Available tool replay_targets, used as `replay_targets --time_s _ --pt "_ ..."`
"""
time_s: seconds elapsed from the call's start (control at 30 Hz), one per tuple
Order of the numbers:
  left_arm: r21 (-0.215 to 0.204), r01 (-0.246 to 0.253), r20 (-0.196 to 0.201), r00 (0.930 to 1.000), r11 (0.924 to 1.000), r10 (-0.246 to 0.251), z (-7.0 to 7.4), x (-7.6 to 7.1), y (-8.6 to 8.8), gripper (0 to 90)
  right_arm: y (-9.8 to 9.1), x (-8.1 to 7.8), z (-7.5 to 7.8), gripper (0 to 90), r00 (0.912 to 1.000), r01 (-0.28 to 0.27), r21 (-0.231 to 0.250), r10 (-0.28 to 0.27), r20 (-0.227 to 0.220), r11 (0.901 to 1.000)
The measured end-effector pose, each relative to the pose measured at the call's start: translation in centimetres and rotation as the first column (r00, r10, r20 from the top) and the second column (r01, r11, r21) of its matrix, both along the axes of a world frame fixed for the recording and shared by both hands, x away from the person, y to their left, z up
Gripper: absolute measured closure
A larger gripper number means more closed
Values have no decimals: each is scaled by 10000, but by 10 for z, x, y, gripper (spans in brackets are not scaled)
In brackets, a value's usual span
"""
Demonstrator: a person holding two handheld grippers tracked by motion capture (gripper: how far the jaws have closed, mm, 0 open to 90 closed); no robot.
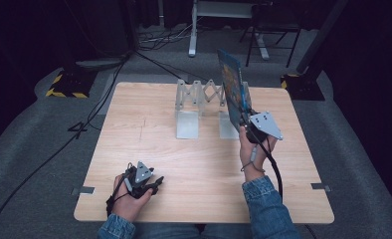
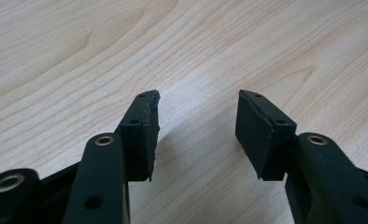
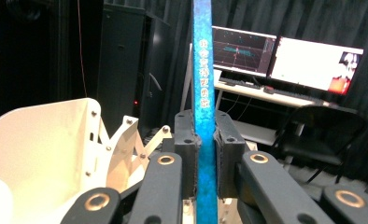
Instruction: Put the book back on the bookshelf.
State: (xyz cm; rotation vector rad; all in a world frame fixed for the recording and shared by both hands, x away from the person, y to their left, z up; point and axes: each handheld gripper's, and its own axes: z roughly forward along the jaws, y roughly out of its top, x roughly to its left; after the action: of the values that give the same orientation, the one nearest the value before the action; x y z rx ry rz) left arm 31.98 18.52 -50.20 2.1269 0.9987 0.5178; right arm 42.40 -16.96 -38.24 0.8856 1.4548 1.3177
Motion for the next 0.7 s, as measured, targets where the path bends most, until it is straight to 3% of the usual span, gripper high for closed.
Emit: replay_targets --time_s 0.37,0.53,0.7 --pt "57 87 -10 10000 9999 -87 0 -1 -3 498 8 -11 -19 811 9991 195 -184 -202 -369 9996" --pt "36 71 -57 10000 10000 -71 0 0 -4 498 7 -11 -27 803 9964 385 -253 -403 -739 9989" --pt "64 63 -91 9999 10000 -63 0 0 -5 498 0 -7 -40 797 9886 593 1 -587 -1388 9982"
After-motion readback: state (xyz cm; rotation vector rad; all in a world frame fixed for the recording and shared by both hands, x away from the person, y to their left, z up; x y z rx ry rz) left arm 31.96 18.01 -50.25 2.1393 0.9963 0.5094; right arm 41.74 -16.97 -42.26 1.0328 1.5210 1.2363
